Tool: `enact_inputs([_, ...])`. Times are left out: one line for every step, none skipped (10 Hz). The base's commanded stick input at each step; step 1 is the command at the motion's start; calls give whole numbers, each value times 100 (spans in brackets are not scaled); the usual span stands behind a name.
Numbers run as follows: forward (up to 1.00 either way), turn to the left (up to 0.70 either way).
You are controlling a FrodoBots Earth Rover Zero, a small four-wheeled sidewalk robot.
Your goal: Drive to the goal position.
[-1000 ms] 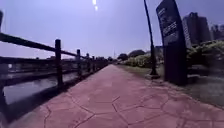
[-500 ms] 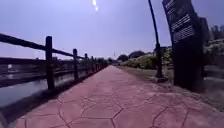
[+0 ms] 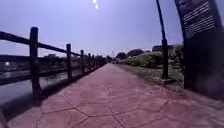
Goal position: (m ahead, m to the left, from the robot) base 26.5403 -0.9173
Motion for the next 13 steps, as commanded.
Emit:
enact_inputs([100, 1])
enact_inputs([100, 1])
enact_inputs([100, 1])
enact_inputs([100, 10])
enact_inputs([100, 28])
enact_inputs([100, 28])
enact_inputs([100, 3])
enact_inputs([100, 1])
enact_inputs([100, 1])
enact_inputs([100, 1])
enact_inputs([100, 1])
enact_inputs([100, 1])
enact_inputs([100, 1])
